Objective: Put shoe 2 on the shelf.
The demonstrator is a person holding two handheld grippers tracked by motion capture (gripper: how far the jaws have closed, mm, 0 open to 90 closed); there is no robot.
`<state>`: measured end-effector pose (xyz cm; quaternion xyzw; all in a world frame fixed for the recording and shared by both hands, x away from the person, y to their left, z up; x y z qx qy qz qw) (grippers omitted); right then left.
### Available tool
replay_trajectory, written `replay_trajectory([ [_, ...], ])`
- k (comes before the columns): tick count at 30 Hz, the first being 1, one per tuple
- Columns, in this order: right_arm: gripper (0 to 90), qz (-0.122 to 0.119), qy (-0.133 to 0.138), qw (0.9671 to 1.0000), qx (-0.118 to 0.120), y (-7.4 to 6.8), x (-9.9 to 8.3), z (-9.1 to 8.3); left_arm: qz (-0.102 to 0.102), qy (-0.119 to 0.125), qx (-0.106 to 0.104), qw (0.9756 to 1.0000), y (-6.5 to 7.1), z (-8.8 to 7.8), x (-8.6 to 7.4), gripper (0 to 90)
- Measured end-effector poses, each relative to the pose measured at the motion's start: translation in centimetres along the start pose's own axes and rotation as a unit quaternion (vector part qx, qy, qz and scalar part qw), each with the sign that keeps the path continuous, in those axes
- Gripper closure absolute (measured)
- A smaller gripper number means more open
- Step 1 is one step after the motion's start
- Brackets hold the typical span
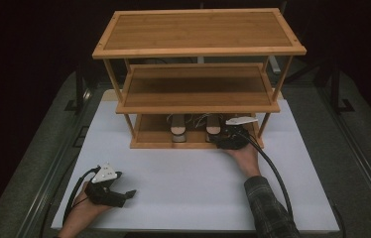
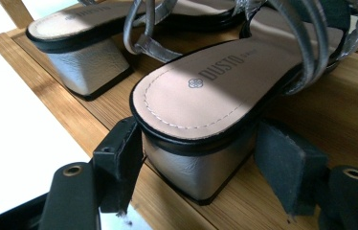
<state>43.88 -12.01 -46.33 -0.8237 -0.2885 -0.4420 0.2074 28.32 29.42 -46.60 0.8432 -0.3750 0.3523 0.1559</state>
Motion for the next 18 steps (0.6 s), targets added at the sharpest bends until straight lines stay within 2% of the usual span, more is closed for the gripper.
replay_trajectory([
  [2,32.0,0.000,-0.002,1.0000,0.007,-0.1,0.2,-0.4,0.000,0.000,0.000,1.0000,0.0,0.0,0.0,12.9],
  [9,23.6,0.009,-0.001,0.9999,0.006,-0.1,0.1,-2.2,0.001,0.003,0.002,1.0000,0.0,0.0,0.0,12.9],
  [10,22.4,0.023,-0.014,0.9996,0.004,-0.2,-0.1,-2.7,0.001,0.002,0.002,1.0000,0.0,0.0,0.0,13.0],
  [11,22.4,0.028,-0.015,0.9995,0.002,-0.3,-0.3,-3.1,0.001,0.002,0.002,1.0000,0.0,0.0,0.0,13.0],
  [18,19.1,0.030,-0.021,0.9993,0.000,-0.4,-1.7,-6.0,0.001,0.002,0.002,1.0000,0.0,0.0,0.0,13.0],
])
Point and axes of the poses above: each handheld gripper's, and its own axes: z roughly forward along the jaws, x roughly out of its top, y roughly to its right, the point moved 2 cm from there along z, roughly forward along the jaws
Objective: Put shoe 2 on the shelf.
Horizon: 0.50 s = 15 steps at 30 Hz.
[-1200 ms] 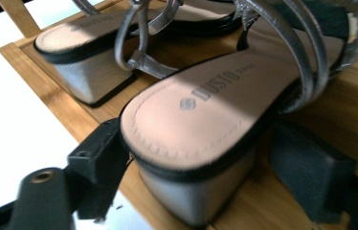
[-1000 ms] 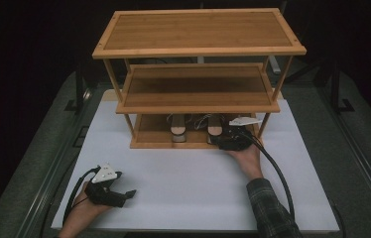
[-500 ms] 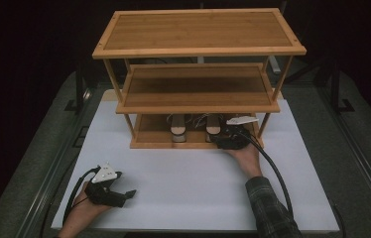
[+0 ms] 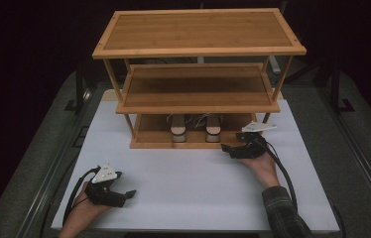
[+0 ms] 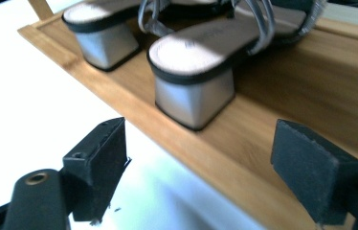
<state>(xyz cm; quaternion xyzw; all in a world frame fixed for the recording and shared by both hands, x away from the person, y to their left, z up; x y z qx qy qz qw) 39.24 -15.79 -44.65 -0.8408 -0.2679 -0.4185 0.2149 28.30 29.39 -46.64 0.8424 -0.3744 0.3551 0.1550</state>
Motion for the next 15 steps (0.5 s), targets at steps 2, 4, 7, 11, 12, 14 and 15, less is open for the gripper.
replay_trajectory([
  [2,19.0,0.002,0.000,1.0000,-0.006,0.0,-0.4,-1.1,0.001,-0.001,0.000,1.0000,0.0,0.0,0.0,12.9],
  [4,17.7,0.004,-0.006,0.9999,-0.016,0.1,-0.6,-1.9,0.001,-0.001,0.000,1.0000,0.0,0.0,0.0,13.0],
  [7,16.8,0.011,-0.001,0.9996,-0.027,0.2,-1.3,-3.3,0.001,-0.001,0.000,1.0000,0.0,0.0,0.0,13.0],
  [11,15.7,0.015,0.000,0.9992,-0.037,0.5,-2.4,-5.2,0.000,-0.001,-0.001,1.0000,0.0,0.0,0.0,12.9],
  [12,15.6,0.015,0.002,0.9990,-0.041,0.5,-2.6,-5.5,0.001,-0.001,-0.001,1.0000,0.0,0.0,0.0,12.9],
  [14,15.0,0.018,0.000,0.9987,-0.049,0.5,-3.2,-6.4,0.001,-0.001,-0.001,1.0000,0.0,0.0,0.0,13.0],
  [15,14.8,0.020,0.000,0.9985,-0.051,0.5,-3.5,-6.8,0.001,-0.002,-0.001,1.0000,0.0,0.0,0.0,12.9],
])
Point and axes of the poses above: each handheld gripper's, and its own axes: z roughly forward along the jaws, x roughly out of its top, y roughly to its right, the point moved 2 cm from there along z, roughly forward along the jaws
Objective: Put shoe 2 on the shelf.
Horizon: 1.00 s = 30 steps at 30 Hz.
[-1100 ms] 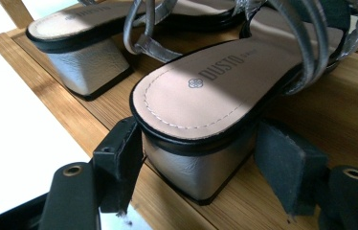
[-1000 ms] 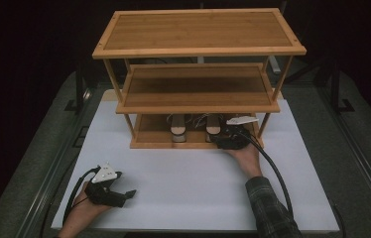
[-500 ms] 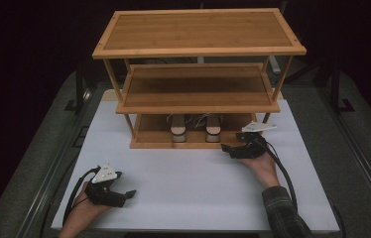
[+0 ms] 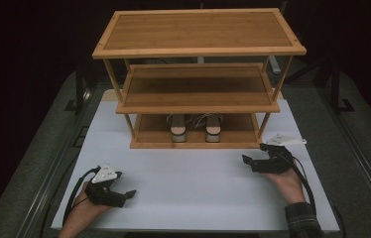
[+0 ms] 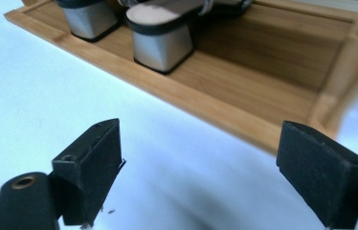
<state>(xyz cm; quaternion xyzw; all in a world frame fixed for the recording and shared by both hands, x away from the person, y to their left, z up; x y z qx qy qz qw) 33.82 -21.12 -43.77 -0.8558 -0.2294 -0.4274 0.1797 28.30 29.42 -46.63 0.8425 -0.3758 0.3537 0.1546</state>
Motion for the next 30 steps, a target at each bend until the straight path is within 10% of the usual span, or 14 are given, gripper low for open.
replay_trajectory([
  [14,5.3,0.007,-0.047,0.9983,-0.033,0.0,-4.9,-4.5,0.000,0.000,0.000,1.0000,0.0,0.0,0.0,13.0],
  [30,0.7,-0.008,-0.096,0.9931,-0.067,0.2,-8.2,-5.4,0.000,0.000,0.000,1.0000,0.0,0.0,0.0,12.9],
])
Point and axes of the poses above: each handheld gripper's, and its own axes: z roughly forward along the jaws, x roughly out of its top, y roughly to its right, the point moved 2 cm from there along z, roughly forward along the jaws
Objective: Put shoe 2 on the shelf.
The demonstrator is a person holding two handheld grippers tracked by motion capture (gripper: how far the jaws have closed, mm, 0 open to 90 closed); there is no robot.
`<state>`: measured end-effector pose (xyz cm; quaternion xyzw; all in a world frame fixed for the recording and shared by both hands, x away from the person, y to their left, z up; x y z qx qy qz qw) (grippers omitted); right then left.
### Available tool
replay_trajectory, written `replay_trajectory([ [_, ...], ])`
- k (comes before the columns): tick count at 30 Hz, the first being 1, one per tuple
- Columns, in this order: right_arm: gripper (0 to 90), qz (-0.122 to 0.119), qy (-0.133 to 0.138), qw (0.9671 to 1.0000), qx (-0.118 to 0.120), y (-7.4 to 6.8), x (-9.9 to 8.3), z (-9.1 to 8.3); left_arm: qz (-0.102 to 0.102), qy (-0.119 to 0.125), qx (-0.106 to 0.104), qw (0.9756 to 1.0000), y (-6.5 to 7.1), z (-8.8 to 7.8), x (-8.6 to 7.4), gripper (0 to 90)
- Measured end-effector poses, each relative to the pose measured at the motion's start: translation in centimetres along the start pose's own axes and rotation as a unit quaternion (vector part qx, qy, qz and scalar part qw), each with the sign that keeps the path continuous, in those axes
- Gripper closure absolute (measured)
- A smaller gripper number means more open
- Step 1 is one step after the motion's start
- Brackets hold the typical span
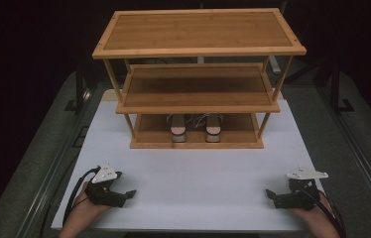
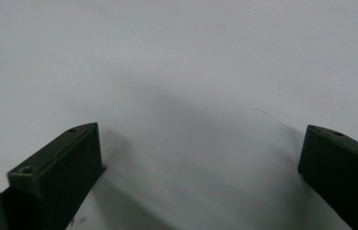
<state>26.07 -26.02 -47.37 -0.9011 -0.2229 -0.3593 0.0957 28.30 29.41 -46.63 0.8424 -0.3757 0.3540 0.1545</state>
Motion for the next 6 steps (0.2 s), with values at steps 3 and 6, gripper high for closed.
replay_trajectory([
  [3,0.7,0.000,0.001,1.0000,0.000,-0.01,-0.01,0.01,0.000,0.000,0.000,1.0000,0.00,0.00,0.00,13.0],
  [6,0.7,0.000,0.001,1.0000,0.000,-0.01,-0.01,0.01,0.000,0.000,0.000,1.0000,0.00,0.00,0.00,13.0],
])
Point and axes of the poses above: each handheld gripper's, and its own axes: z roughly forward along the jaws, x roughly out of its top, y roughly to its right, the point moved 2 cm from there along z, roughly forward along the jaws
